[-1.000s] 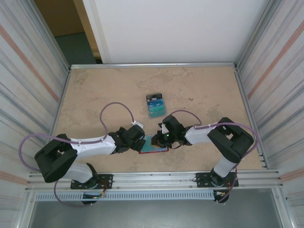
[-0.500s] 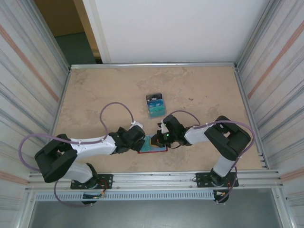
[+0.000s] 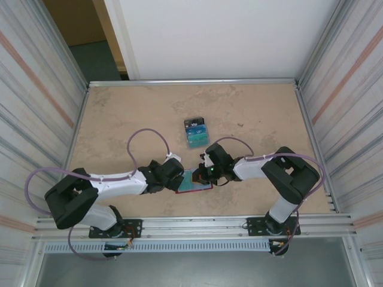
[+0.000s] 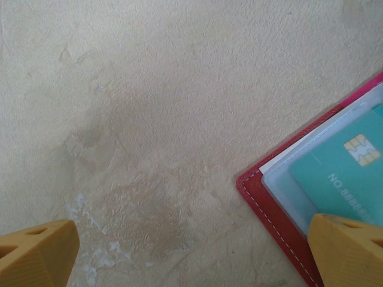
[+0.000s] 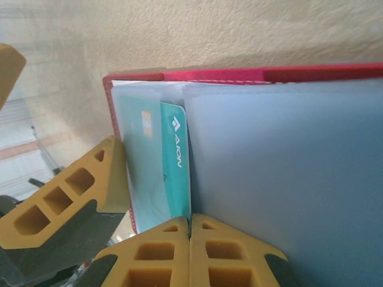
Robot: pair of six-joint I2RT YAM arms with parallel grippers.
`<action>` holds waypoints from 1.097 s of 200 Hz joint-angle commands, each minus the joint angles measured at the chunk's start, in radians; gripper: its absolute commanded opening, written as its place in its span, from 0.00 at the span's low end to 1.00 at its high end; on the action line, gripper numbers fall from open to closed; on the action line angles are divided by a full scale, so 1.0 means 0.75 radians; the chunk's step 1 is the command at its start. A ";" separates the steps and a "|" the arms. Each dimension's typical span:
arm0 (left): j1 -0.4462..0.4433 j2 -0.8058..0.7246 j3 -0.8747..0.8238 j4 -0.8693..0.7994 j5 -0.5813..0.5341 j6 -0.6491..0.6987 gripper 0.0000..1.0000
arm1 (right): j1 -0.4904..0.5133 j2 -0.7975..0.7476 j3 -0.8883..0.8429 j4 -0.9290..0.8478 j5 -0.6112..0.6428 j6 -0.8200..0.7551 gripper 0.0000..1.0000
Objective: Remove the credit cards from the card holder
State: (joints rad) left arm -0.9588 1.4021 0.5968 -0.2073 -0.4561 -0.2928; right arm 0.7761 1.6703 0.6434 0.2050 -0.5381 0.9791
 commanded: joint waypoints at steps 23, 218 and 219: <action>-0.010 0.028 0.017 -0.057 -0.010 -0.011 0.99 | -0.014 -0.076 0.057 -0.308 0.158 -0.109 0.00; -0.059 0.007 0.065 0.100 0.066 0.051 0.99 | -0.008 -0.147 0.154 -0.541 0.274 -0.221 0.00; -0.059 0.010 0.065 0.100 0.066 0.052 0.99 | -0.007 -0.147 0.155 -0.541 0.273 -0.221 0.00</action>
State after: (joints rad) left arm -0.9909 1.3655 0.6212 -0.1520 -0.4099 -0.2733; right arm 0.7719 1.5738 0.7425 -0.1558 -0.3626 0.8314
